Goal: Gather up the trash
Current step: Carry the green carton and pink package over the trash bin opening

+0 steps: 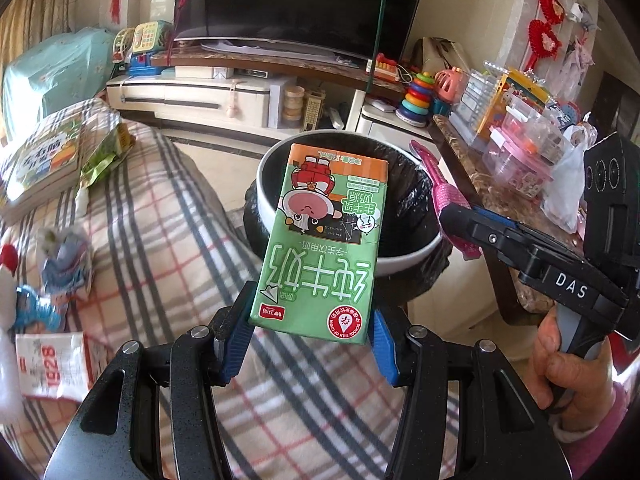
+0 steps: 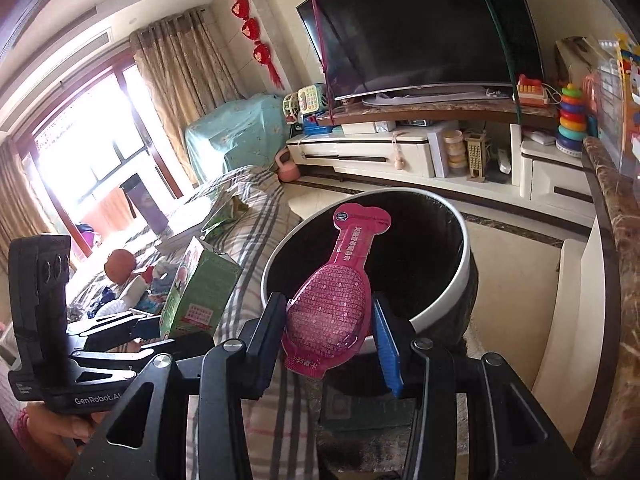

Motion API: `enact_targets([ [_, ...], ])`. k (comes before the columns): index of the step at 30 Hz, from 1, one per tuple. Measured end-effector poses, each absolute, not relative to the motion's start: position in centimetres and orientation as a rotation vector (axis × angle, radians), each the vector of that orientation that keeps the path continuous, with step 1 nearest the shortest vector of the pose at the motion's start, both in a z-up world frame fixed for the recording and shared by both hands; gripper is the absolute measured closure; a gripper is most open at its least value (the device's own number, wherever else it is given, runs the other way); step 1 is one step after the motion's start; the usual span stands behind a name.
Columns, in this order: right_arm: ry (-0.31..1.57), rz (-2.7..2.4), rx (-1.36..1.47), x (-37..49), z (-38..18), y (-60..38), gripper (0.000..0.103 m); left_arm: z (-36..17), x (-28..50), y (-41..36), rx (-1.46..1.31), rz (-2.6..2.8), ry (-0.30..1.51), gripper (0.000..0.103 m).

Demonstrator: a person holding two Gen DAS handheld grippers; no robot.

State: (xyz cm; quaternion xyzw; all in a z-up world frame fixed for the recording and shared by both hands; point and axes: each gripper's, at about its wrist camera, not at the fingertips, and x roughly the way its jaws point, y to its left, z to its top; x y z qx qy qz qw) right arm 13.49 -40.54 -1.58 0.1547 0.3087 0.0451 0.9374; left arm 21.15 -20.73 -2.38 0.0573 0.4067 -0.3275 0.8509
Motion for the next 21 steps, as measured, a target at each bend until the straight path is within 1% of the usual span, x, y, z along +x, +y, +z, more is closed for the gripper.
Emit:
enact_targets([
  [21,0.627,0.073,0.299,15.7,-1.1,-42.7,0.059,-2.2,23.6,-24.7,0.168,-0.706,0.855,0.052],
])
